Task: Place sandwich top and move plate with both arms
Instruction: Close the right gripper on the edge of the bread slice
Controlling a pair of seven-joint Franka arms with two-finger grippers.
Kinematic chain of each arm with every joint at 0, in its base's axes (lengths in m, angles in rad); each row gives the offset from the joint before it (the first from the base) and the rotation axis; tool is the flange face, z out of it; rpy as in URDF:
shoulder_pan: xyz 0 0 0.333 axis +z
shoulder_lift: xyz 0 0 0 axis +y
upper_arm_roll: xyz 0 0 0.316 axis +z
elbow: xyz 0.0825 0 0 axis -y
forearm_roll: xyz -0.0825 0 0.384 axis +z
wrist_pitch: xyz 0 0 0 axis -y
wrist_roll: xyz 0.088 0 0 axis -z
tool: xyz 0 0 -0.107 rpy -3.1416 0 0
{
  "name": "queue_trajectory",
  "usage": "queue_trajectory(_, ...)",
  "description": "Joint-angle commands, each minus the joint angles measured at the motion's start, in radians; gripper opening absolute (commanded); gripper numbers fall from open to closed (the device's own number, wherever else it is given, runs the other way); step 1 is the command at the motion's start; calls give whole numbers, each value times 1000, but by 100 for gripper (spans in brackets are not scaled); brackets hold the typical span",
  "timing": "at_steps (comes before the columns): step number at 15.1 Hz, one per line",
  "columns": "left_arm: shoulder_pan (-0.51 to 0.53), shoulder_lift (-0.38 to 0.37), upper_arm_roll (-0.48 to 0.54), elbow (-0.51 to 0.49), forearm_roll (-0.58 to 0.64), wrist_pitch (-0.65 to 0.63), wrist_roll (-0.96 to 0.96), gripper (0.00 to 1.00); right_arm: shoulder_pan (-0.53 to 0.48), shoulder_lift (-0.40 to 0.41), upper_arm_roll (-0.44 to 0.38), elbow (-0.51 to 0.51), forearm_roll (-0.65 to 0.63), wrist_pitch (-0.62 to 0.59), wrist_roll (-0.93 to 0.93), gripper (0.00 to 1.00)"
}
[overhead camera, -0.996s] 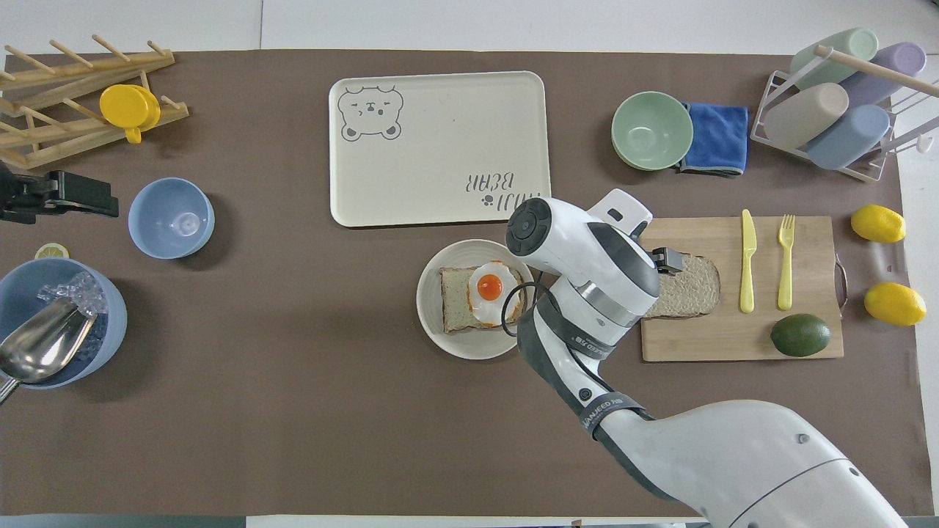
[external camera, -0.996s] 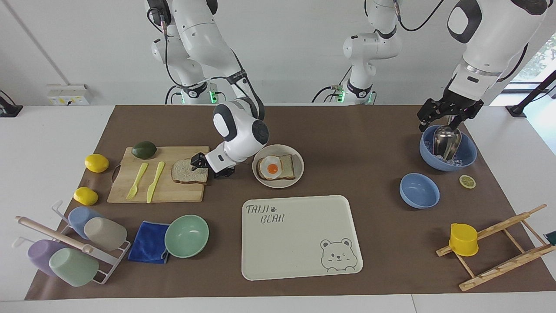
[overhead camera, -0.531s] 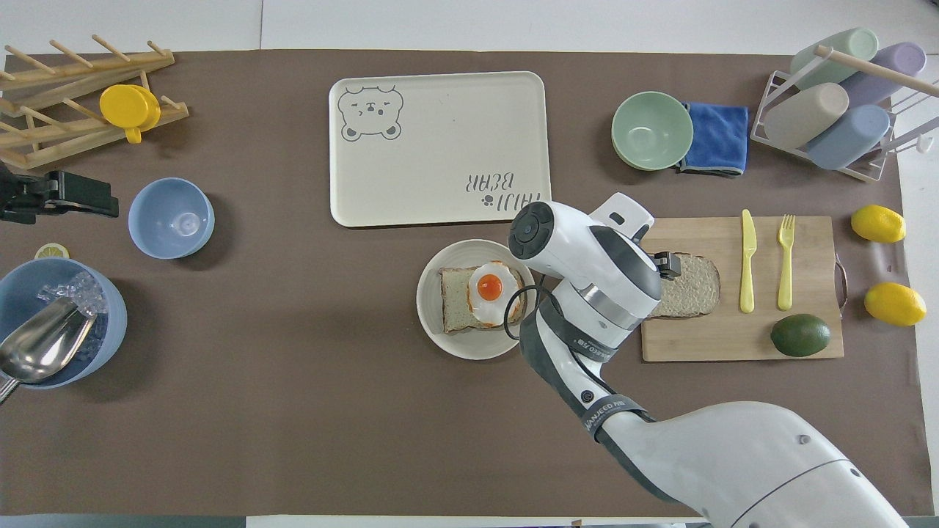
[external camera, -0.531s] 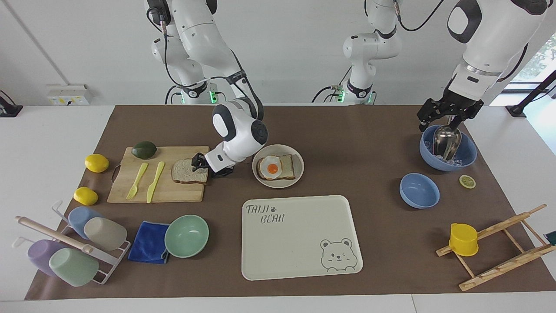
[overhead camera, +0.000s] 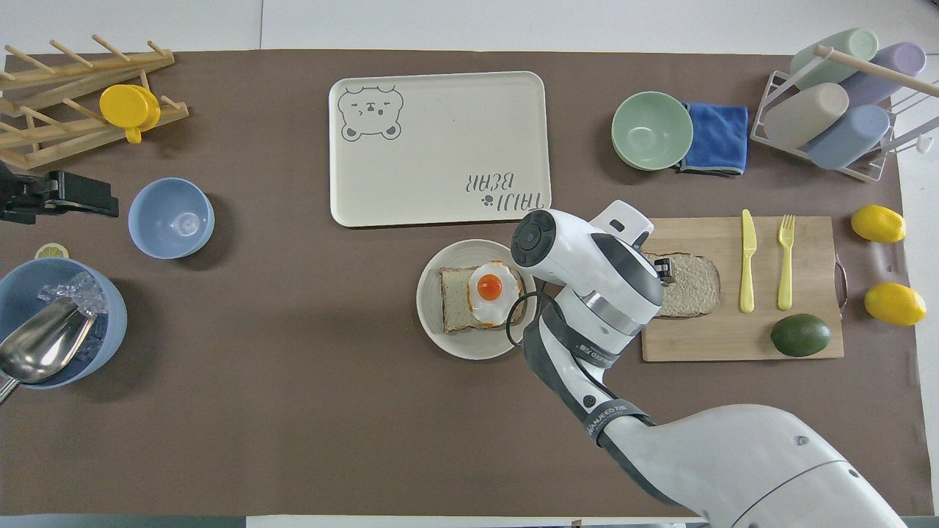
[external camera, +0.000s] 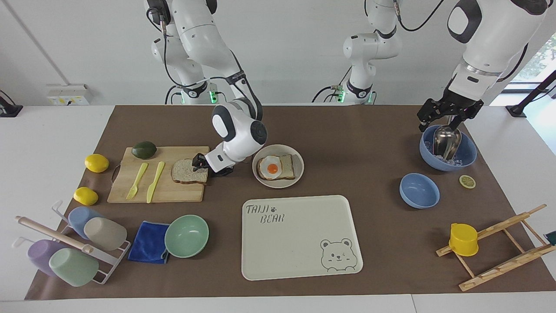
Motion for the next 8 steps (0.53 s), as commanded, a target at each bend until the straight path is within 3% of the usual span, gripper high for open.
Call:
queue_trajectory(1,9,-21,-1,-12,-10,-15,8,100,-9,-31,4,-30,-13,21,8,14)
queue_trajectory(2,9,-21,-1,-12,-10,-15,8,100,-9,-31,4,-27,-13,18,8,4)
queue_trajectory(3,9,-21,-1,-12,-10,-15,8,100,-9,-31,4,-27,-13,15,7,0)
queue_trajectory(8,9,-21,-1,-12,-10,-15,8,100,-15,-22,5,43,1,-45,-71,0)
